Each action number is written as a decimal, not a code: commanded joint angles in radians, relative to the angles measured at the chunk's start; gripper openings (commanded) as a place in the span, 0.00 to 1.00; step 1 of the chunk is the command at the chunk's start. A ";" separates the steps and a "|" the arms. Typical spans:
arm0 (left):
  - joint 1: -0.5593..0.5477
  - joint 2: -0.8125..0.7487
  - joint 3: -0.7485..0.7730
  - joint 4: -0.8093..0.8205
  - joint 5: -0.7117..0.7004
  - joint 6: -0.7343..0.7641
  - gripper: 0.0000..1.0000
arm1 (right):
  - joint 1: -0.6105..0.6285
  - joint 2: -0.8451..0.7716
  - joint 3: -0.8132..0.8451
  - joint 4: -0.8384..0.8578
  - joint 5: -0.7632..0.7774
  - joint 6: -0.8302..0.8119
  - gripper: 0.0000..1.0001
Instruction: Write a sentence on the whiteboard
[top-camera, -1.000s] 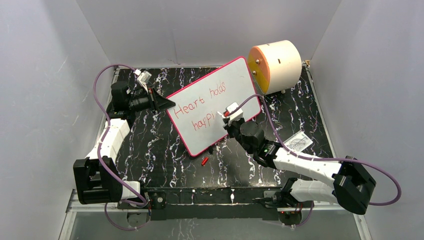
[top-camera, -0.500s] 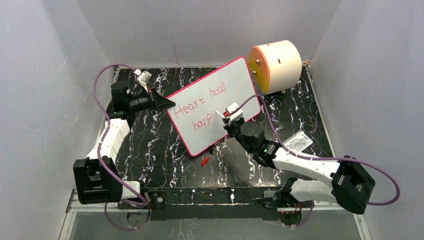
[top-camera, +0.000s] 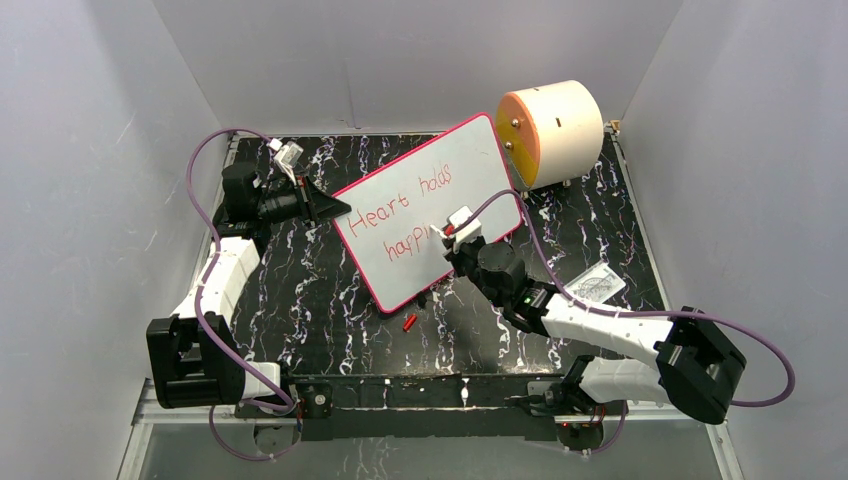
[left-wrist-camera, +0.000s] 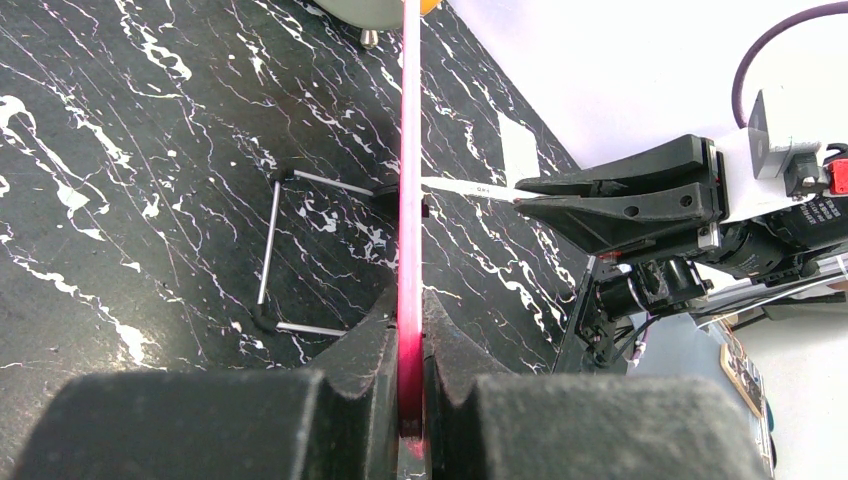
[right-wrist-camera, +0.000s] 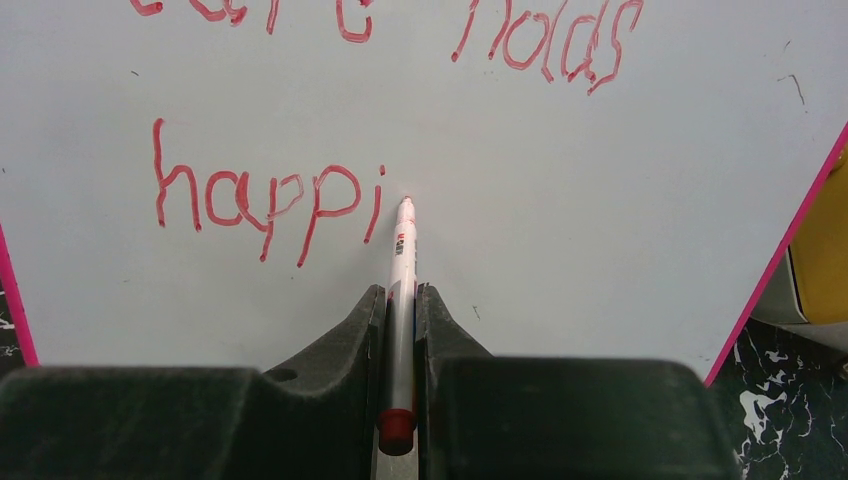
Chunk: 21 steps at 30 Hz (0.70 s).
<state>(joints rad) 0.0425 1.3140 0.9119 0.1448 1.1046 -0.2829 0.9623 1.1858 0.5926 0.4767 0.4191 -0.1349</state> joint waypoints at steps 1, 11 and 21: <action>-0.010 0.014 0.008 -0.065 0.017 0.040 0.00 | -0.004 0.001 0.027 0.087 -0.009 -0.007 0.00; -0.010 0.011 0.008 -0.065 0.020 0.041 0.00 | -0.004 0.017 0.032 0.095 0.009 -0.017 0.00; -0.010 0.011 0.008 -0.067 0.020 0.042 0.00 | -0.004 0.001 0.032 -0.004 0.011 0.008 0.00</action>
<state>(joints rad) 0.0429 1.3148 0.9119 0.1444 1.1069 -0.2802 0.9623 1.1976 0.5930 0.5014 0.4194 -0.1375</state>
